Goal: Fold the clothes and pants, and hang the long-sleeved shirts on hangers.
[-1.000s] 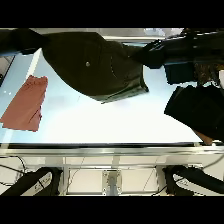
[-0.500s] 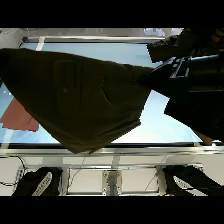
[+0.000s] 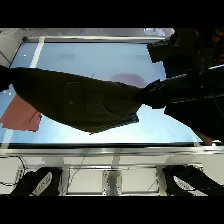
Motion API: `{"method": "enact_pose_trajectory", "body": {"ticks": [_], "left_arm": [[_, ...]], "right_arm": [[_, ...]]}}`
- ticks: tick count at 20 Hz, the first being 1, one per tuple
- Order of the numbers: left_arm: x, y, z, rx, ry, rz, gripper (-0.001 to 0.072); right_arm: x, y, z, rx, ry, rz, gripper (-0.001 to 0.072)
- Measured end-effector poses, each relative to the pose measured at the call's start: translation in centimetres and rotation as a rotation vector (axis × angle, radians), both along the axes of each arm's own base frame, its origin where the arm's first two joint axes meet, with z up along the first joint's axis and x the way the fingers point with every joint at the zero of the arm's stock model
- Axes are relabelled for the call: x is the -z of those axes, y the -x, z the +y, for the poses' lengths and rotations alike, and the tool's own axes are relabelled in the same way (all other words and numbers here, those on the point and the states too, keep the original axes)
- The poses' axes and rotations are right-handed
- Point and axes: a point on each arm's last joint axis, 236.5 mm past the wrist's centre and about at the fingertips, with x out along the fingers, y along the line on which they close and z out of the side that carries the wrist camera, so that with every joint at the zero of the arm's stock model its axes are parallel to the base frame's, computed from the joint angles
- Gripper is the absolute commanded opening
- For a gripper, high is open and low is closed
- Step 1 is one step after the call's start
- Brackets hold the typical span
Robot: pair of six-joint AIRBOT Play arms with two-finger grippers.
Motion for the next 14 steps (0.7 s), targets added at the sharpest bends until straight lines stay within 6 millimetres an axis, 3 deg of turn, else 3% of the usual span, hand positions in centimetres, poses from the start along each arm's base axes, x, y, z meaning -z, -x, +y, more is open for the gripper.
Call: {"method": "enact_pose_trajectory", "body": {"ticks": [3,8,11,14], "left_arm": [[2.2,-2.9,-0.3,0.005,0.0,0.061,0.001],[5.1,-10.0,-0.3,-0.02,0.008,0.06,0.001],[6.1,-11.6,-0.7,-0.007,0.0,0.063,0.001],[4.8,-11.0,-1.1,0.006,-0.004,0.02,0.0009]], "right_arm": [[2.1,-2.7,0.4,0.019,0.031,-0.004,0.001],[6.1,-9.0,0.8,0.074,0.097,-0.064,0.0011],[6.2,-10.5,0.8,0.085,0.108,-0.109,0.001],[4.5,-9.7,0.8,0.071,0.098,-0.157,0.001]]}}
